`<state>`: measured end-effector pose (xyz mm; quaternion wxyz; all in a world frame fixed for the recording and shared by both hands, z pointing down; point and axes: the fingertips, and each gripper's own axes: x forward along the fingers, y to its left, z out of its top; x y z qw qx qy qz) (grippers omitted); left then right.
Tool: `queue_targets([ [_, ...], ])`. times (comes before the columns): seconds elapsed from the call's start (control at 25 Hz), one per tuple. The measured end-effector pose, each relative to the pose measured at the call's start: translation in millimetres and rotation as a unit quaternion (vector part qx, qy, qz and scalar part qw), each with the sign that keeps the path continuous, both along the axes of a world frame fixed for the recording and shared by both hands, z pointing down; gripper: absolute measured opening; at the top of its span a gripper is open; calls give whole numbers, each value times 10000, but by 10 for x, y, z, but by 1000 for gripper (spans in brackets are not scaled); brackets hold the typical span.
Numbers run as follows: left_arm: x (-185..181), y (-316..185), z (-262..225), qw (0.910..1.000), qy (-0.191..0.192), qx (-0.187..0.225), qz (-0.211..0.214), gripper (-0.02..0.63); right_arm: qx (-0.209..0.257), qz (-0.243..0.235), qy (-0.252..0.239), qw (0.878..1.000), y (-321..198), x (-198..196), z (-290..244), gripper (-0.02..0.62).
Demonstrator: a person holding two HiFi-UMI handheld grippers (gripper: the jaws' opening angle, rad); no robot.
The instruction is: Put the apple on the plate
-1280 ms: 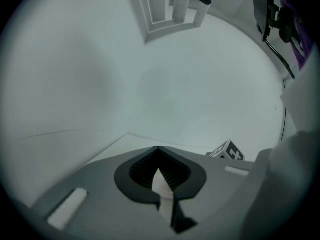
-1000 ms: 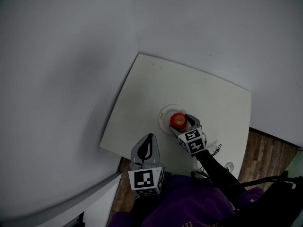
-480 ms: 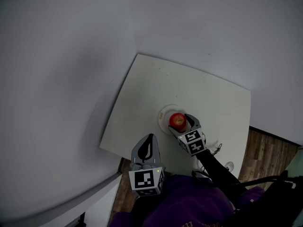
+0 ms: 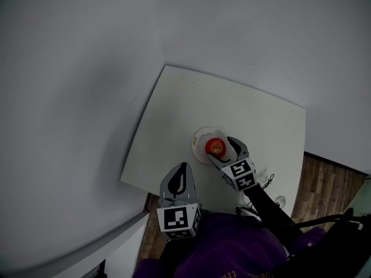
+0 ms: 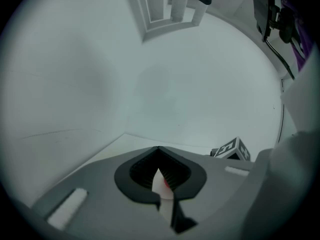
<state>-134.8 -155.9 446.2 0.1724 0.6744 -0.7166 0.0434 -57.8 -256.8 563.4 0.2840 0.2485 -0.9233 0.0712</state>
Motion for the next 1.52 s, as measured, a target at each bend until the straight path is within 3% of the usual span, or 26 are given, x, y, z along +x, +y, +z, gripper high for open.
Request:
queue_targets([
  [0.24, 71, -42, -7, 9999, 3, 8, 143, 6, 258, 166, -280, 9991, -40, 113, -286, 379],
  [0.44, 111, -59, -20, 9998, -12, 8, 186, 6, 450, 316, -912, 9943, -46, 188, -734, 376],
  [0.6, 135, -77, -58, 9999, -37, 23, 167, 6, 703, 347, -1125, 9905, -26, 261, -1038, 364],
  [0.68, 147, -90, -77, 9998, -47, 38, 182, 6, 856, 389, -1190, 9884, -9, 314, -1180, 286],
  [0.76, 141, -97, -88, 9998, -50, 56, 169, 6, 1009, 523, -1238, 9858, -5, 382, -1290, 103],
  [0.8, 134, -99, -90, 9998, -50, 61, 156, 6, 1062, 585, -1255, 9847, -7, 408, -1333, 62],
  [0.92, 122, -101, -100, 9998, -53, 85, 145, 6, 1130, 639, -1303, 9829, 0, 445, -1414, 23],
  [1.52, 237, -117, -174, 9993, -100, 167, 313, 6, 1395, 742, -1337, 9783, 27, 541, -1594, 11],
])
